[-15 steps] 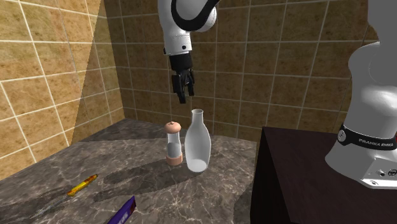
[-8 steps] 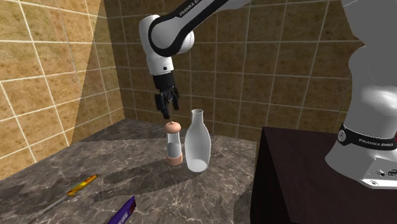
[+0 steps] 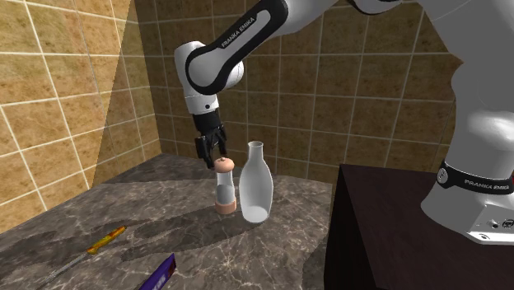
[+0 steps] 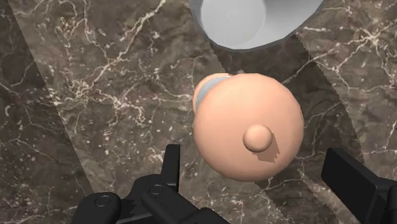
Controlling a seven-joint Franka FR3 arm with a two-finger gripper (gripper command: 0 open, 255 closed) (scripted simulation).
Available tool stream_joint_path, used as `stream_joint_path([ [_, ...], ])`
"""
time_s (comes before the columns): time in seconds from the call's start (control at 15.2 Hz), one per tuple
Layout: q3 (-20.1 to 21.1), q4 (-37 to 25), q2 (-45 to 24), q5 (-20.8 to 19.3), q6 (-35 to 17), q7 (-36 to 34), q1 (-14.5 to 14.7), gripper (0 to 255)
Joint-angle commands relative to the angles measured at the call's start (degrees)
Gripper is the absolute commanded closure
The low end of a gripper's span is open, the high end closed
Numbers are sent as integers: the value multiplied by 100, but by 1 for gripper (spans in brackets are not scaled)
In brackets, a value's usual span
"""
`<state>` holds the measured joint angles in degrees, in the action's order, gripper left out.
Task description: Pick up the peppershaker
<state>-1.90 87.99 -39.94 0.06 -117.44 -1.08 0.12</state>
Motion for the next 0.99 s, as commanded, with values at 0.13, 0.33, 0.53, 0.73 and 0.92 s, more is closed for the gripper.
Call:
stream_joint_path([
  [0.13, 0, 4, -132, 2, -139, 7, -8, 0],
  [0.33, -1, -2, -132, 2, -133, 9, -10, 255],
  [0.53, 0, -3, -132, 2, -133, 7, -9, 255],
  [0.73, 0, -9, -138, 2, -131, 7, -9, 255],
  [0.92, -2, 0, -36, 1, -39, 7, -7, 255],
])
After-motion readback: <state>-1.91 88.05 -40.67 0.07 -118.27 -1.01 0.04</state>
